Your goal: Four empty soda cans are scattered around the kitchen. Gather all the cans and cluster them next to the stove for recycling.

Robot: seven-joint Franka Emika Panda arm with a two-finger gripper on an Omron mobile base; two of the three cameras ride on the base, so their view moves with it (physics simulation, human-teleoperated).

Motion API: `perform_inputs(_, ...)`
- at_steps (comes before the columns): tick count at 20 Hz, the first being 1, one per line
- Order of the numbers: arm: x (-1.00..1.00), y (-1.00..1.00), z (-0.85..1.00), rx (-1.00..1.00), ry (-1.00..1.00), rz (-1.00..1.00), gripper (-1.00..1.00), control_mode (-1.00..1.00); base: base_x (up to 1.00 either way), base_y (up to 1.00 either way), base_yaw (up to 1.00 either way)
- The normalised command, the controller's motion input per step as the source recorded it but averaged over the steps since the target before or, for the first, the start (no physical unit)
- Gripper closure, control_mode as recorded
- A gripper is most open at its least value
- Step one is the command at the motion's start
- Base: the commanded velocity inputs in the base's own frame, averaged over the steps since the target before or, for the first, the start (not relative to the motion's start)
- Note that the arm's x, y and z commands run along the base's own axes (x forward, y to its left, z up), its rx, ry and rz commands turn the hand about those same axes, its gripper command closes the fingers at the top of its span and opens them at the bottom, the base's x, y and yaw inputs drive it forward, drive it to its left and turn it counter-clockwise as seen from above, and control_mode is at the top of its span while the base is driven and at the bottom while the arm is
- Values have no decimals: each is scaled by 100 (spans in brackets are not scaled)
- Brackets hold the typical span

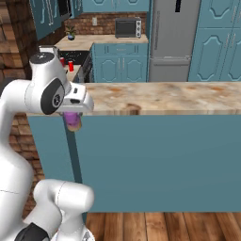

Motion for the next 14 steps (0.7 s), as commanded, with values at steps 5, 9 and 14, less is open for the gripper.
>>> perform_inputs(5, -7, -2, 0, 0, 0, 0, 100, -100, 0, 0, 0)
perform_inputs(9, -1, -1, 0, 0, 0, 0, 100, -100, 0, 0, 0)
perform_inputs(14, 0, 0, 0, 0, 0, 0, 100, 100, -2, -1, 0)
